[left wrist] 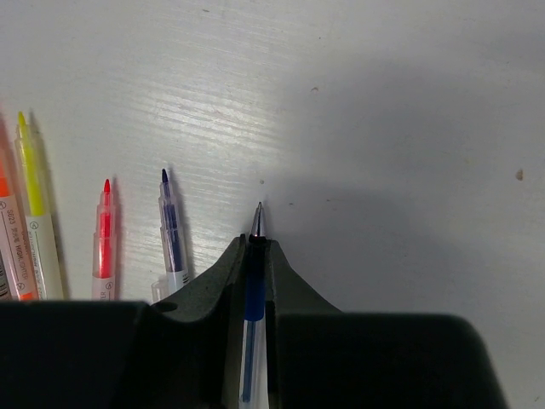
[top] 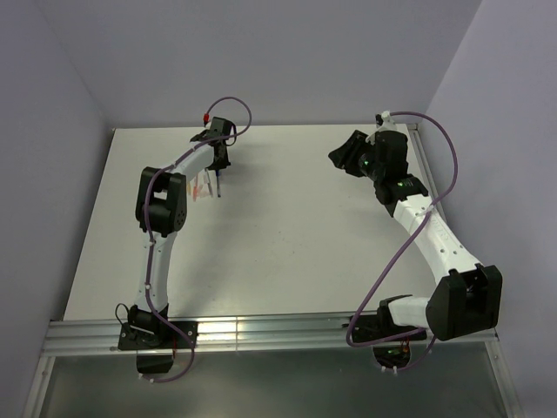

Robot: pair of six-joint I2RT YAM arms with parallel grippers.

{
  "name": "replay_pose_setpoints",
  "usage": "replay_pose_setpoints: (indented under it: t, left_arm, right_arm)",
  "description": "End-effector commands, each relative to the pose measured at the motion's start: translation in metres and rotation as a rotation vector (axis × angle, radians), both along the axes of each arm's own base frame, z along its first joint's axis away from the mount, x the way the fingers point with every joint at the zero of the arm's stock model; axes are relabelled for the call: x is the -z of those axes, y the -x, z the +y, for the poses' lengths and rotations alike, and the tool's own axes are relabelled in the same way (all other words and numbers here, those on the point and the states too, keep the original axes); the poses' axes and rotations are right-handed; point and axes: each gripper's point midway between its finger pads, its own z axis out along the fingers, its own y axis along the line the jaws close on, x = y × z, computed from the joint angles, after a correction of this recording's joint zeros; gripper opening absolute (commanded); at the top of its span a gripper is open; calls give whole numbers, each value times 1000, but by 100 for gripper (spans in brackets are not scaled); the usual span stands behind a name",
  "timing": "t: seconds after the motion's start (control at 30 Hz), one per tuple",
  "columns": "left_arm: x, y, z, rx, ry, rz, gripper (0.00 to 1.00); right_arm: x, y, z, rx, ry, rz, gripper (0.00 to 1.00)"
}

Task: Insert the pens into the pen caps
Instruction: Pick up the pen from the corner of the board.

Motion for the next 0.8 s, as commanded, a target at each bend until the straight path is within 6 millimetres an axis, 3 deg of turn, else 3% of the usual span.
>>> replay_pose_setpoints:
  t: [0.0,0.47,0.77]
  left_arm:
    - [-35,-5,3,0,-14,-48,0]
    - [-63,-8,-1,3,11,-102,0]
    - [-57,-8,0,3,6,-90,0]
  right_arm:
    - [-19,0,-1,-6,-14,-66,49]
    - [-16,-1,3,-26,-18,-61,49]
    - [-15,-2,4,-30,-19,-58,48]
